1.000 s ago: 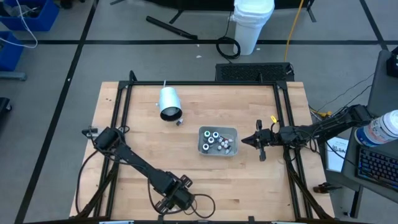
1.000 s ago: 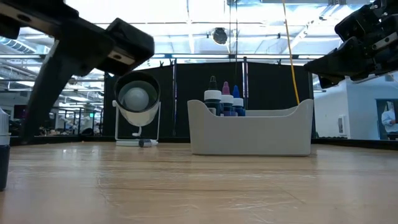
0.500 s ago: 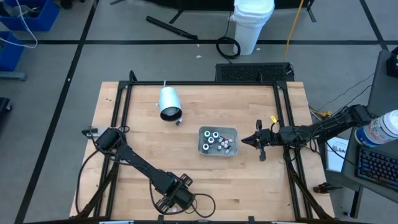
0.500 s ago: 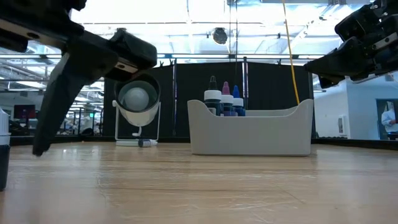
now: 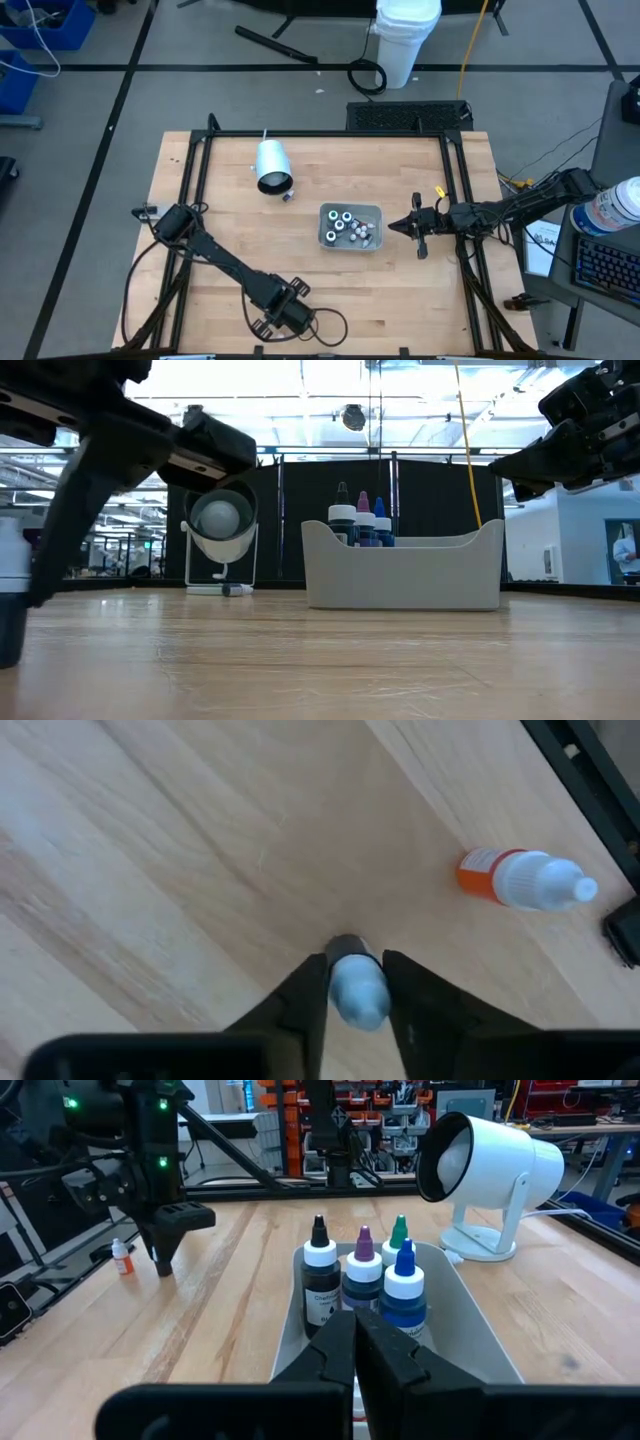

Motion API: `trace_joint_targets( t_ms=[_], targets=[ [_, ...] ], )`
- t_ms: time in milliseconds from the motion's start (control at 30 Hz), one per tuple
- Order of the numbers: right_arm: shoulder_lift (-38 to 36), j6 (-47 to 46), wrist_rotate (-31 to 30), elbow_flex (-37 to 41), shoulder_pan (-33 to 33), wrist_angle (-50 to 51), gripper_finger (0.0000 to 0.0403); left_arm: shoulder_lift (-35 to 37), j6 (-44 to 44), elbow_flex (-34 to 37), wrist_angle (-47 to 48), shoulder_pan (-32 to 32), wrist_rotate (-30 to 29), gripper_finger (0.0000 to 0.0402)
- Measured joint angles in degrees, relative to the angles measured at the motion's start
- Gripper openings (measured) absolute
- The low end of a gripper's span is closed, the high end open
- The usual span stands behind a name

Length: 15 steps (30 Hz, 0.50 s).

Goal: Pick & Place food coloring
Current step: Put the bottom small blue food coloring bottle into the white bin

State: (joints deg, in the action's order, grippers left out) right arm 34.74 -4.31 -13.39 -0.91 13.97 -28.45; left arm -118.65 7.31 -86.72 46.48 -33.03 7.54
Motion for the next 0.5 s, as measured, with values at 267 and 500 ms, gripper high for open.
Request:
trace_joint_targets(
  t_ms=[267, 500],
  targets=[
    [0.0, 0.08, 0.0, 0.0, 0.01, 0.0, 0.0, 0.0, 1.67, -0.02, -0.03, 0.02, 3.23, 0.007],
    [0.0, 0.08, 0.0, 0.0, 0.01, -0.01, 0.0, 1.46, 5.54, -2.94, 4.18, 0.39, 2.56, 0.0078]
  ],
)
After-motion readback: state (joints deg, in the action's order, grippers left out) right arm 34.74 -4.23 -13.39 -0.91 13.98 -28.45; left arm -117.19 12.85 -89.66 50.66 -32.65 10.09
